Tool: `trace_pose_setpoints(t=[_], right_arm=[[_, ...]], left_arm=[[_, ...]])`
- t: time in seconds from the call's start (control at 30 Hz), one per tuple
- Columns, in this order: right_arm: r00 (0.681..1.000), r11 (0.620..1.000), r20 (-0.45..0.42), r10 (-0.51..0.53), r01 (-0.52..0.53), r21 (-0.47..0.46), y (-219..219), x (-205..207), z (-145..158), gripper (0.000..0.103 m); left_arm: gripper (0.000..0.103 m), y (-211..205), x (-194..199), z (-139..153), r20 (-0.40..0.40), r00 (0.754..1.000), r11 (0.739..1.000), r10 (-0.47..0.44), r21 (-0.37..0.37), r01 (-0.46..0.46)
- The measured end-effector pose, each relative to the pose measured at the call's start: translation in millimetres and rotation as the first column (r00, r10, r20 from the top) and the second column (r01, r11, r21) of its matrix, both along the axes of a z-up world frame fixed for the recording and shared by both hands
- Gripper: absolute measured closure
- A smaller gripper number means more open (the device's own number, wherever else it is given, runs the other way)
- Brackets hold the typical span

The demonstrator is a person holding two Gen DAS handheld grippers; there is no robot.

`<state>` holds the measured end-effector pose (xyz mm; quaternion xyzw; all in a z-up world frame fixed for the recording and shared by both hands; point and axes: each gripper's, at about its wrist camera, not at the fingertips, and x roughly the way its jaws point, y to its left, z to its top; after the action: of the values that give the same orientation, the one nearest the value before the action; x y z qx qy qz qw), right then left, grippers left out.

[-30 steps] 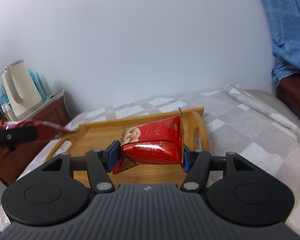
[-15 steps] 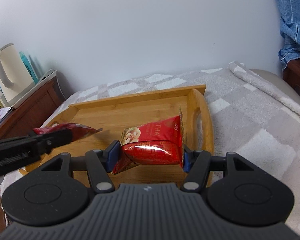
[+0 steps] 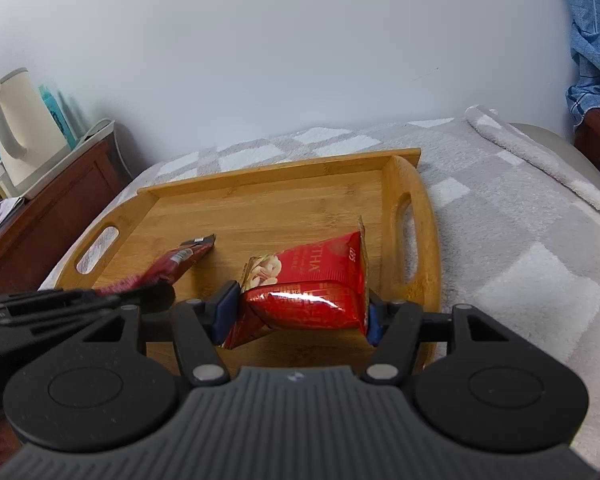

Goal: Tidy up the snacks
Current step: 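Carry the red bar and red nut bag with both tools and lower them into the tray, then open both tools to release the snacks and withdraw from the tray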

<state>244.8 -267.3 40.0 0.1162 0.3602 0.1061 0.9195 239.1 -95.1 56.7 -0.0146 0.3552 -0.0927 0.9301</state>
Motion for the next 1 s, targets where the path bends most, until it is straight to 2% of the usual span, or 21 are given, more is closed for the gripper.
trace_pose_setpoints(t=[0.2,0.5,0.6,0.7,0.73,1.0], right_arm=[[1.0,1.0,-0.001,0.007,-0.007,0.0,1,0,0,0.039],[1.0,1.0,-0.015,0.01,-0.01,-0.002,2,3,-2,0.038],[1.0,1.0,-0.019,0.013,-0.013,-0.004,2,3,-3,0.037],[1.0,1.0,-0.022,0.01,-0.01,-0.005,3,3,-4,0.034],[1.0,1.0,-0.02,0.012,-0.012,-0.003,3,3,-4,0.034],[1.0,1.0,0.011,0.013,-0.013,-0.009,2,-3,4,0.017]], left_arm=[[0.089,1,8,-14,-0.065,0.997,0.999,0.032,0.006,-0.032],[0.083,5,19,-14,-0.085,0.994,0.997,0.07,-0.019,-0.072],[0.083,6,18,-13,-0.086,0.993,0.997,0.08,-0.006,-0.081],[0.075,7,17,-11,-0.09,0.992,0.996,0.086,0.002,-0.086],[0.069,7,16,-11,-0.089,0.992,0.996,0.089,0.005,-0.089],[0.049,14,5,2,-0.058,0.995,0.996,0.086,0.029,-0.085]])
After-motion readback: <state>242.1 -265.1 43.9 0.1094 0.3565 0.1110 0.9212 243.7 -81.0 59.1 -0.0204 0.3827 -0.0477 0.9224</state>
